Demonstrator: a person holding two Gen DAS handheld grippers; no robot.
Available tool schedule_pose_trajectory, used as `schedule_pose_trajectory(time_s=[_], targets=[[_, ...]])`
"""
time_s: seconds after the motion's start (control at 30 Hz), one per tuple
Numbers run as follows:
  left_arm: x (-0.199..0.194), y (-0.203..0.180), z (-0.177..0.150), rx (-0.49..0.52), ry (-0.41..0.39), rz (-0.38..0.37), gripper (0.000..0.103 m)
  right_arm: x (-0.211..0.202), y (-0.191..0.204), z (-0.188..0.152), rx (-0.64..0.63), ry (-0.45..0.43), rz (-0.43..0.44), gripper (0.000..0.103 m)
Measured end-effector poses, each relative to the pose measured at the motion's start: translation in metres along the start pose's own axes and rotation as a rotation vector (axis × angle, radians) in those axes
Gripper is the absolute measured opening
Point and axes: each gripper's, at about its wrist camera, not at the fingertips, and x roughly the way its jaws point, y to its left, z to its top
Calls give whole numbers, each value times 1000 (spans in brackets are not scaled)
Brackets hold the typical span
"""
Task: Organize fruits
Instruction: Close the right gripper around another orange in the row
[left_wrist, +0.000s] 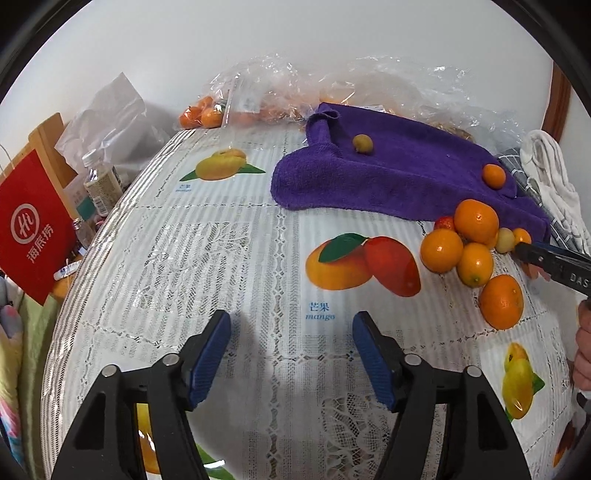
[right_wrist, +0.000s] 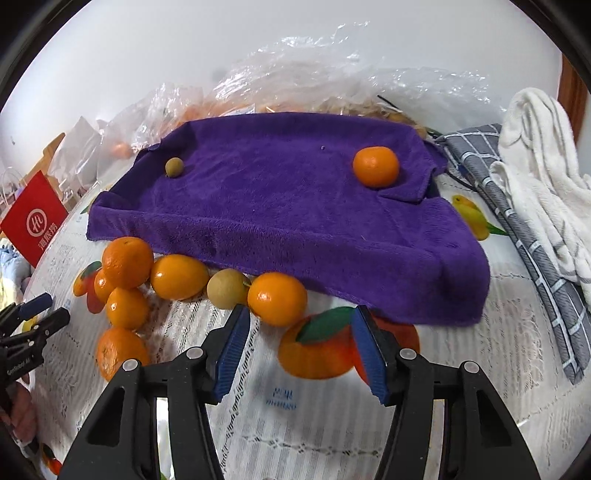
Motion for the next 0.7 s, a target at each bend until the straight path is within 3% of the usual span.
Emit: schedule_pose_trajectory(time_s=[0.13, 0.2, 0.37, 0.7], targets=[[0, -1, -1, 4, -1, -3, 69, 5, 5, 5, -26, -8, 6, 49], [0, -1, -1, 6, 1, -5, 70, 5, 9, 6, -42, -14, 15, 34], [1, -1, -1, 8, 3, -20, 74, 2, 17, 3, -83, -29, -20, 33], [1, 1, -1, 5, 4, -32, 75, -24, -12, -16, -9, -59, -30, 33]])
